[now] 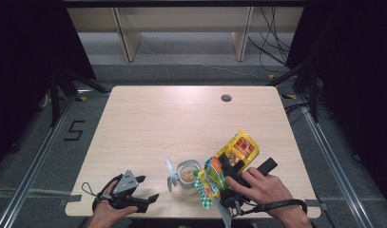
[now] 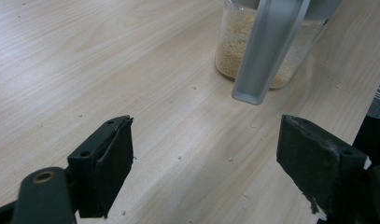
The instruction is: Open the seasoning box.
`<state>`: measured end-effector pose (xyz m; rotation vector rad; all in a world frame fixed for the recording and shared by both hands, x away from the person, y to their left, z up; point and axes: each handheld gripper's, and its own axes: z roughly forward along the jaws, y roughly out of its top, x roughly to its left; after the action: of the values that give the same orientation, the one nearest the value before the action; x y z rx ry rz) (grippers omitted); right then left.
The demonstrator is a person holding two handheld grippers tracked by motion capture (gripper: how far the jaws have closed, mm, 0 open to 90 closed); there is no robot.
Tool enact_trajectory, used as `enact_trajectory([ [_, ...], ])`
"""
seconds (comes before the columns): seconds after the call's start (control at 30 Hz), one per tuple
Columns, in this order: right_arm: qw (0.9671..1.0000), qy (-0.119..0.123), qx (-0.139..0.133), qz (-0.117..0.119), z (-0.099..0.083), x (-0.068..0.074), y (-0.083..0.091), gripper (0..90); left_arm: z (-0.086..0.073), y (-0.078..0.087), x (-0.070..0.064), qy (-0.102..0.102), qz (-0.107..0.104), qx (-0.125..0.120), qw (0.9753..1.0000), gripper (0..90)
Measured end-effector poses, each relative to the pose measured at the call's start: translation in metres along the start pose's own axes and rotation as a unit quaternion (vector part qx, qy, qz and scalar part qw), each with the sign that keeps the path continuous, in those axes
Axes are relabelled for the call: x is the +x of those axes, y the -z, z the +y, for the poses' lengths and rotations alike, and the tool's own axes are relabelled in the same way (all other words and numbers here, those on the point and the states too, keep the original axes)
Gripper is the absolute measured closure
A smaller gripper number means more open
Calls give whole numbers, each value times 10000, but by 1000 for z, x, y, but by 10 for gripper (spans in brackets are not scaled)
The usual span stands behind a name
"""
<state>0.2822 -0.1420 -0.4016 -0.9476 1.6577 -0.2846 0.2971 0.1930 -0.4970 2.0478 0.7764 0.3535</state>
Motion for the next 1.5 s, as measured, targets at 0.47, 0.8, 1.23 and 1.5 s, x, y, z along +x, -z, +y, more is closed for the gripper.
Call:
enact_trajectory([
  [0.47,10000,-69,23,23,0,1,0,604,0,1,0,47,33,73,10000,182],
  [0.8,10000,-9,2,-3,-1,0,0,605,0,1,0,52,34,76,10000,182],
  [1.23,10000,-18,-8,-1,-1,0,0,606,0,1,0,31,40,124,9999,182],
  [1.5,10000,-7,-28,9,-2,-1,0,607,1,1,2,-144,36,102,9998,182],
])
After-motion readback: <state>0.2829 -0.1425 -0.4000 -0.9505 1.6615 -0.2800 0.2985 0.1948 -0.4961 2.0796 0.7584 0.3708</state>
